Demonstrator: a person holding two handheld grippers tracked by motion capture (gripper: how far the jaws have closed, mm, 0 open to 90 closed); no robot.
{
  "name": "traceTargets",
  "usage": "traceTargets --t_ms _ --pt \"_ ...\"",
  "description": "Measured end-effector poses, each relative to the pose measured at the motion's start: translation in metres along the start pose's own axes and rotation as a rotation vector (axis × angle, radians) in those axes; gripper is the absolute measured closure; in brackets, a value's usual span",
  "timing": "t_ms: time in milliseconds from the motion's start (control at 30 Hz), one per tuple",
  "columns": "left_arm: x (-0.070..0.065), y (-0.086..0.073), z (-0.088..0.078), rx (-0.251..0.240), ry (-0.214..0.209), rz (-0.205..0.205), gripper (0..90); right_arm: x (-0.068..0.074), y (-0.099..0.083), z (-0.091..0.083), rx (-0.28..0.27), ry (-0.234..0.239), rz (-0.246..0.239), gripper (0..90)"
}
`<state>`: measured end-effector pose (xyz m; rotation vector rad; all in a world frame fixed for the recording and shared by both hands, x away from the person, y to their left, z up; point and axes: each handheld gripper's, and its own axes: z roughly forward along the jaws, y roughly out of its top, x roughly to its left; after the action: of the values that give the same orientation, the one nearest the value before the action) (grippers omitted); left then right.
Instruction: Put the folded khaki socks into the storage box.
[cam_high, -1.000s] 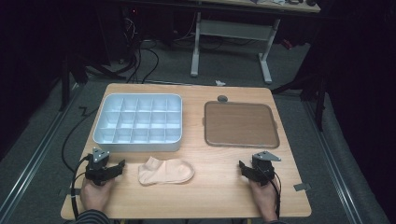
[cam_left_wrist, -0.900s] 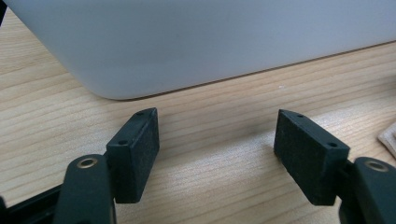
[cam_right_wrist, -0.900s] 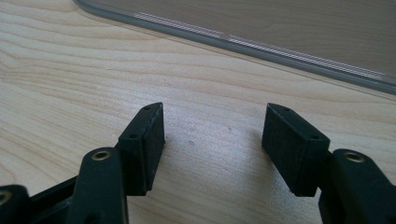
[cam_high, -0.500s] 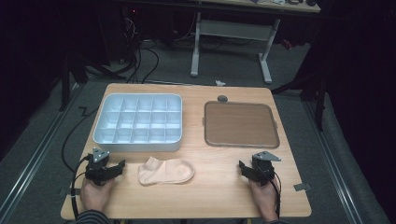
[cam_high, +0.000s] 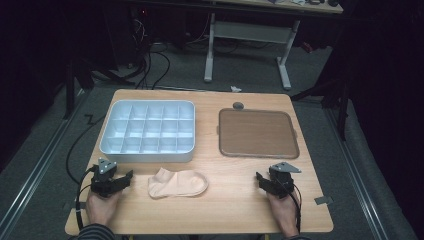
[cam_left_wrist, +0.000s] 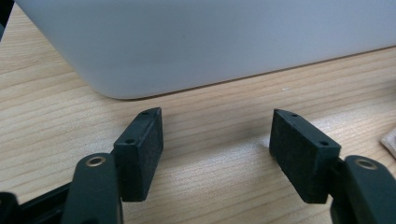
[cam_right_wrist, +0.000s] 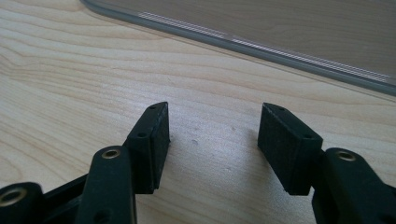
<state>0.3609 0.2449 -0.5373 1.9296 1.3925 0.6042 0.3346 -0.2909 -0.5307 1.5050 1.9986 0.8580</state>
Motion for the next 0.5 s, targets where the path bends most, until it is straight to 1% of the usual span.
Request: traceTargets --t_ms 67,133,167,200,267,300,333,367,433,467,500 --pt "0.0 0.0 0.0 0.0 -0.004 -0.003 33.8 0.0 0.0 0.0 -0.001 0.001 -0.001 44.5" --pt "0.0 0.0 0.0 -0.001 -0.014 -0.019 31.5 0.0 0.0 0.0 -0.001 0.006 -0.006 45.5" --pt "0.0 0.001 0.0 -0.001 -0.022 -0.03 31.1 -0.001 0.0 -0.001 -0.002 0.005 -0.007 47.5" --pt "0.0 0.001 0.0 -0.001 -0.022 -0.03 31.3 -0.001 0.0 -0.001 -0.002 0.005 -0.007 47.5" --pt "0.0 0.002 -0.001 -0.005 -0.043 -0.044 32.2 -0.001 0.0 -0.002 -0.003 0.007 -0.013 52.4" --pt "0.0 0.002 -0.001 -0.005 -0.043 -0.044 32.2 -0.001 0.0 -0.002 -0.003 0.007 -0.013 52.4" --pt "0.0 0.002 -0.002 -0.01 -0.055 -0.045 32.2 0.0 0.0 -0.002 -0.007 0.005 -0.023 53.2" --pt "-0.001 0.003 -0.004 -0.018 -0.068 -0.045 32.2 0.001 0.0 -0.005 -0.026 0.012 -0.027 54.3" --pt "-0.002 0.003 -0.007 -0.026 -0.097 -0.05 32.0 0.002 0.0 -0.009 -0.044 0.027 -0.016 54.5" --pt "-0.002 0.003 -0.007 -0.026 -0.097 -0.05 32.3 0.002 0.0 -0.009 -0.044 0.027 -0.016 54.5" --pt "-0.003 0.003 -0.008 -0.027 -0.117 -0.054 32.3 0.003 0.0 -0.01 -0.052 0.032 -0.016 54.5"
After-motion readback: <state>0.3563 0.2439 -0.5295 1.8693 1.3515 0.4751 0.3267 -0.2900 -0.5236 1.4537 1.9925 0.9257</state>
